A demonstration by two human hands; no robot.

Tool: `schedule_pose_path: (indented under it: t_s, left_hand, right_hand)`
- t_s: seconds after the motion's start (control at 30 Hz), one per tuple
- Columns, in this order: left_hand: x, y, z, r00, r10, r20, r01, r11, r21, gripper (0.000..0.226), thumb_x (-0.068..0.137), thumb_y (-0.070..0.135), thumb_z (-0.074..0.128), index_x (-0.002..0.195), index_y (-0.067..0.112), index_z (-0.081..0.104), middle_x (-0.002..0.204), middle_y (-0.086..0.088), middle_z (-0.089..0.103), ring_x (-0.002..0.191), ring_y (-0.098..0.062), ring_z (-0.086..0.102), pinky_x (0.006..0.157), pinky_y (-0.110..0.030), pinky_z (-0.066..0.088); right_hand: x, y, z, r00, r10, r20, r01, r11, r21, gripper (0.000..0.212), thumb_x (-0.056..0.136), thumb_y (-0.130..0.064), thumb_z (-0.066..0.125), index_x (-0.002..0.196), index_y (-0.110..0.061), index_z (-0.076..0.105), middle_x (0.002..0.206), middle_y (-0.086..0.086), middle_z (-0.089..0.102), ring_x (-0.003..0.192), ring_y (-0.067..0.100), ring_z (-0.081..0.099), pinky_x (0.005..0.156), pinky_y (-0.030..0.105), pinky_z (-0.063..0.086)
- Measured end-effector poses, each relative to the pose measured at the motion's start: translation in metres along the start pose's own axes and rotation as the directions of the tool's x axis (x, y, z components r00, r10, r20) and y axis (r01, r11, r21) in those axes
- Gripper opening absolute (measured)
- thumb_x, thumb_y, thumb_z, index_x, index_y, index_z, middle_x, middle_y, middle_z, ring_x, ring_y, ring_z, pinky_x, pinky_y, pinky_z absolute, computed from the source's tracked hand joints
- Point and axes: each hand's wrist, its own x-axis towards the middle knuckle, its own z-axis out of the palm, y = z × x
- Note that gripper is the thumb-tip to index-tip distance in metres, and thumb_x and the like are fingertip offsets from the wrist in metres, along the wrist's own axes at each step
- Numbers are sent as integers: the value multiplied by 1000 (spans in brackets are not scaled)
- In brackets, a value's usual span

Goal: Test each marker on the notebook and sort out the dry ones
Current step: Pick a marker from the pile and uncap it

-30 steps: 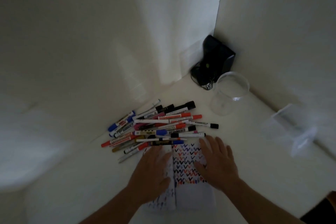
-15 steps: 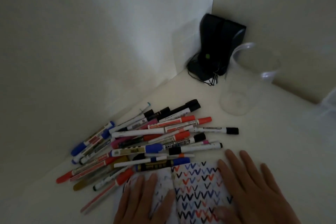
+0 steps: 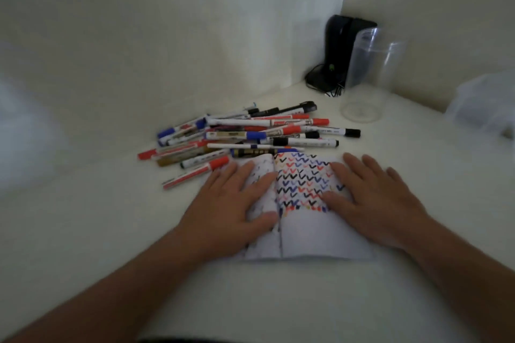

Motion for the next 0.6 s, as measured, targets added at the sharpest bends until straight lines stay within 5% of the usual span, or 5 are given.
schedule_pose_path:
  t_s: [0.17,0.37,0.6]
  left_hand:
    - [-10,10,-5,1000,-6,15,6,1000,6,58,95,79,21,149,70,2,173,3,7,158,-27,2,125,-45,1]
    - [-22,25,-5,999,14,-34,-13,999,50,52,102,68,15,154,63,12,171,0,16,155,-28,14,126,-48,12]
    - [-21,38,-8,997,67,-43,-70,994,-80,46,107,51,23,151,57,35,169,12,20,155,-15,16,127,-46,10]
  right_hand:
    - [-6,3,1,993,-28,-117,32,999,39,69,99,-70,23,159,-37,28,170,-6,24,155,21,21,123,49,23]
    - [-16,3,-2,980,-49,-192,61,996,60,63,98,-65,37,150,-30,49,155,-4,49,139,22,46,113,45,39]
    - [-12,3,-3,973,6,-231,30,988,151,59,91,-60,45,140,-30,60,143,-5,59,129,18,54,109,41,45]
